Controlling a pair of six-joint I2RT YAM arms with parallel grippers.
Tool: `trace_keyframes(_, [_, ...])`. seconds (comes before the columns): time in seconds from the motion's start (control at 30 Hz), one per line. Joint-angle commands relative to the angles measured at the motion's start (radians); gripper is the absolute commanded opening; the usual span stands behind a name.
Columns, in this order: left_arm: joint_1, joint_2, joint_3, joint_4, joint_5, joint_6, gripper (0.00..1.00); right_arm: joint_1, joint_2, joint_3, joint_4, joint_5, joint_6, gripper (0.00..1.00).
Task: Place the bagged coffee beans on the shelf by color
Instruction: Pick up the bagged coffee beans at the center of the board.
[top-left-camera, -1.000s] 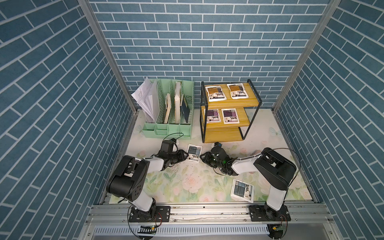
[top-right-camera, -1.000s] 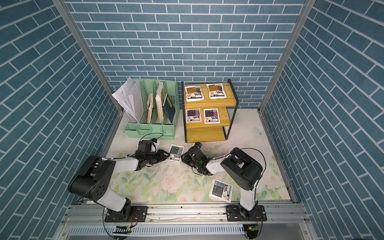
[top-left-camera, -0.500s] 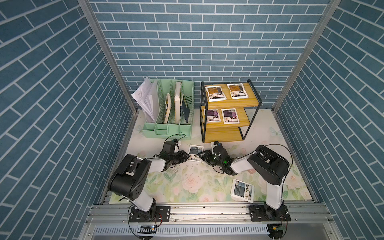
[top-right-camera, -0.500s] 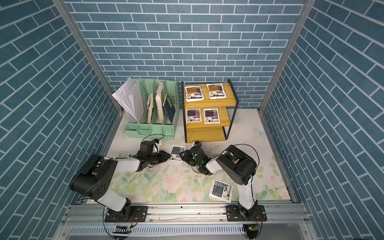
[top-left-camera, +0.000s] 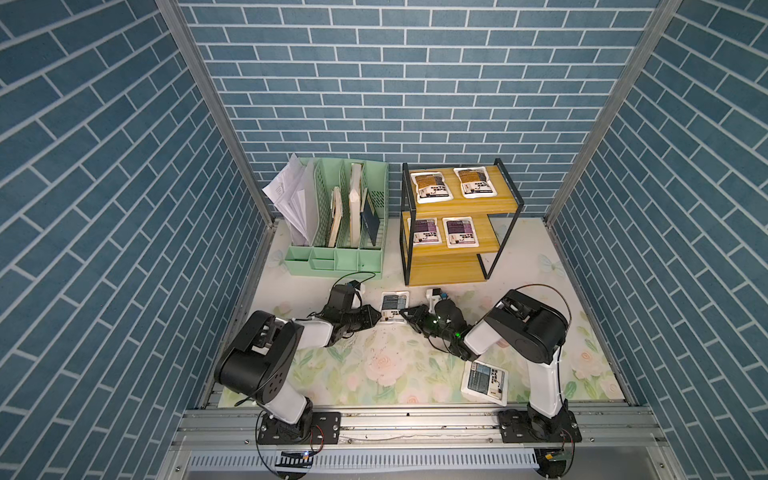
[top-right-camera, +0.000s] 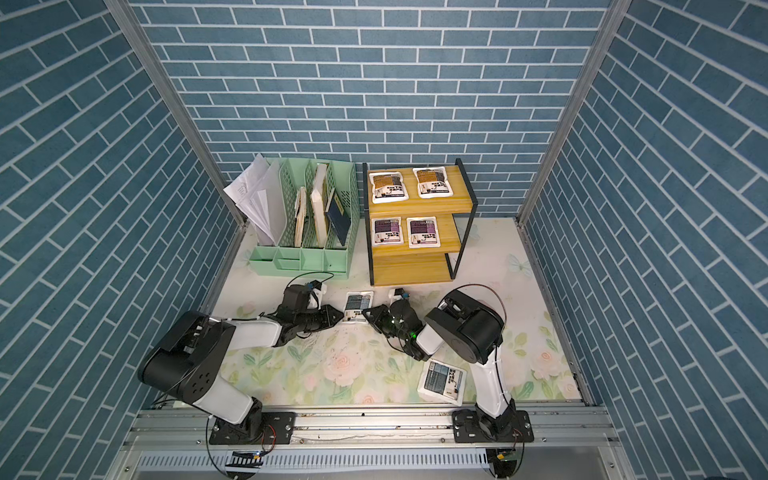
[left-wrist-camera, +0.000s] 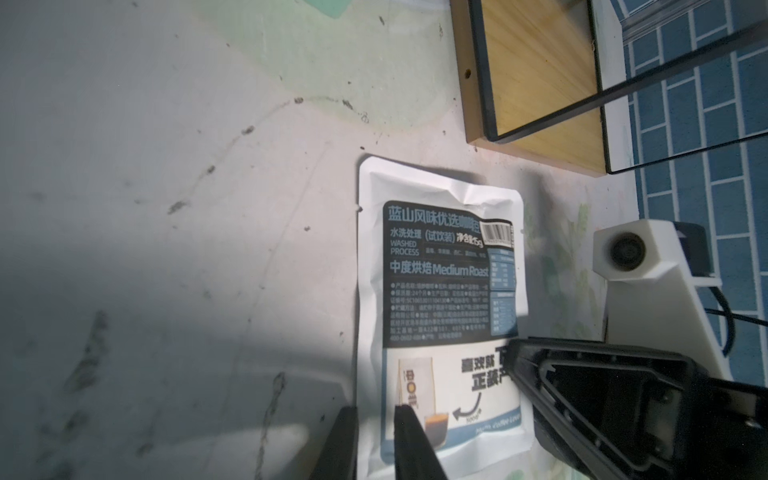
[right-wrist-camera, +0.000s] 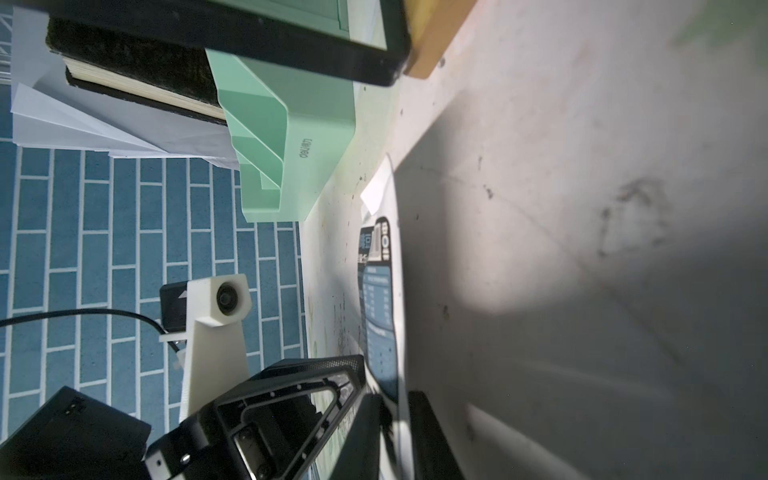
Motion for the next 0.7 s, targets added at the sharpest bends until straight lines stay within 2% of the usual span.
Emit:
trace_keyframes(0.0, [-0.007, -0.028, -0.021, -0.041, -0.020, 0.003, 0.25, -0.015, -0.035, -0.027, 0.027, -0.008, -0.026, 0.13])
trace_keyframes(0.07, [-0.007, -0.055, -0.024, -0.051, -0.023, 0.005, 0.30, -0.031, -0.061, -0.048, 0.008, -0.021, -0.050, 0.12])
trace_keyframes(0.13, [-0.006, -0.084, -0.030, -0.057, -0.020, 0.014, 0.33, -0.069, -0.086, -0.051, -0.041, -0.092, -0.114, 0.11])
trace_keyframes(0.23, [-0.005, -0.103, -0.046, -0.032, 0.023, 0.006, 0.35, -0.126, -0.138, -0.055, -0.163, -0.200, -0.238, 0.09])
trace_keyframes(0.4, [-0.007, -0.135, -0.071, 0.055, 0.074, -0.028, 0.35, -0.215, -0.299, -0.106, -0.387, -0.261, -0.430, 0.07])
trace_keyframes(0.53, [-0.007, -0.178, -0.086, 0.111, 0.085, -0.028, 0.36, -0.306, -0.418, -0.171, -0.431, -0.262, -0.481, 0.05])
trace_keyframes(0.6, [-0.008, -0.192, -0.096, 0.145, 0.097, -0.032, 0.36, -0.335, -0.431, -0.175, -0.413, -0.271, -0.484, 0.05])
trace_keyframes(0.67, [-0.010, -0.199, -0.102, 0.175, 0.105, -0.039, 0.37, -0.359, -0.402, -0.159, -0.346, -0.334, -0.466, 0.05])
